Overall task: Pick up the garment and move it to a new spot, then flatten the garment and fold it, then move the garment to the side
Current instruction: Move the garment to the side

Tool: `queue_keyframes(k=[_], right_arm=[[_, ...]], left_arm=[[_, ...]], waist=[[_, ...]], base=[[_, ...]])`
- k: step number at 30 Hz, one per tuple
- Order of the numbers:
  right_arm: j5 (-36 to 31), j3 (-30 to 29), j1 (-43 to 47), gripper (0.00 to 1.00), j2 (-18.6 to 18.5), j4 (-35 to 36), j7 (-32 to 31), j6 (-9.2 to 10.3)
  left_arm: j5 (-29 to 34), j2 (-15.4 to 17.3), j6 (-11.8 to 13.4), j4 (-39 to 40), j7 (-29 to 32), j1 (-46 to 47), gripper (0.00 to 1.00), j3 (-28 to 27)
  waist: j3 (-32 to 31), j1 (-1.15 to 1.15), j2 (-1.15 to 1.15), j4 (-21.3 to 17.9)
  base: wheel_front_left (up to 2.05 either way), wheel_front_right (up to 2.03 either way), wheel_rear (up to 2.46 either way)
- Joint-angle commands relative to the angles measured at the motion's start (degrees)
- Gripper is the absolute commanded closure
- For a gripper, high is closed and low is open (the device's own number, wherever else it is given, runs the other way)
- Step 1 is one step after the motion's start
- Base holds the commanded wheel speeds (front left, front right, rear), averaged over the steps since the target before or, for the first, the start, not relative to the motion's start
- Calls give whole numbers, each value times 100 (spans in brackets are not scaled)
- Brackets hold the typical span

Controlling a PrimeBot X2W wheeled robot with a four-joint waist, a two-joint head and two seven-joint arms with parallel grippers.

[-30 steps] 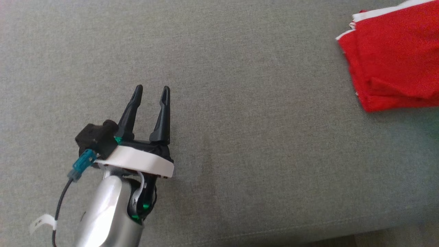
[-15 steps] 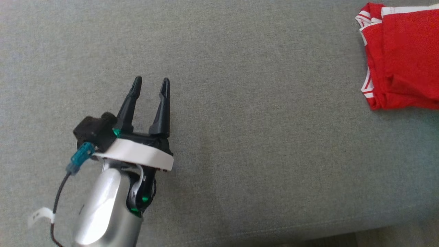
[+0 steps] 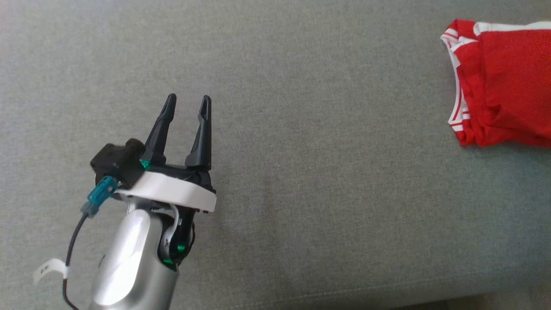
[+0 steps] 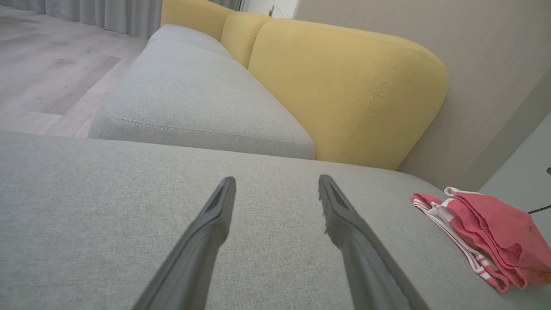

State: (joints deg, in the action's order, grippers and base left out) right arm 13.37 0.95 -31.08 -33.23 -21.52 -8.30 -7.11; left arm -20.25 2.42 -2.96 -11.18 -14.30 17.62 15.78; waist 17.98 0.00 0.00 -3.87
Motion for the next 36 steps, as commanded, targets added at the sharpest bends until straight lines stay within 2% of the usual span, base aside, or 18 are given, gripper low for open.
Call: queue_keyframes(k=[1,2,3,10,15,19,25,36], right_arm=[[-23,32,-48,0,109,426,228,-37],[-9,50,-30,0,262,564,339,-37],[-9,50,-30,0,262,564,339,-37],[200,61,541,0,1456,1204,1047,-37],[38,134,1229,0,2254,1385,1614,-37],[-197,169,1728,0,2695,1417,1982,-37],[-355,185,2153,0,2971,1299,2185,-37],[-774,289,2275,0,3032,1005,2286,-37]], left_arm=[[-7,45,28,211,-70,-11,0,-227],[-12,45,36,221,-70,-40,0,-247],[-12,45,36,221,-70,-40,0,-247],[-49,45,126,334,-70,-354,0,-340],[-82,45,210,398,-70,-611,0,-404],[-75,45,241,425,-70,-787,0,-418],[-25,45,271,387,-70,-950,0,-481],[53,45,359,412,-70,-1062,0,-528]], waist=[[-189,0,0,42],[-255,0,0,55],[-255,0,0,55],[-778,0,0,189],[-1034,0,0,269],[-1153,0,0,319],[-1252,0,0,321],[-1294,0,0,292]], base=[[0,0,0],[0,0,0],[0,0,0],[0,0,0],[0,0,0],[0,0,0],[0,0,0],[0,0,0]])
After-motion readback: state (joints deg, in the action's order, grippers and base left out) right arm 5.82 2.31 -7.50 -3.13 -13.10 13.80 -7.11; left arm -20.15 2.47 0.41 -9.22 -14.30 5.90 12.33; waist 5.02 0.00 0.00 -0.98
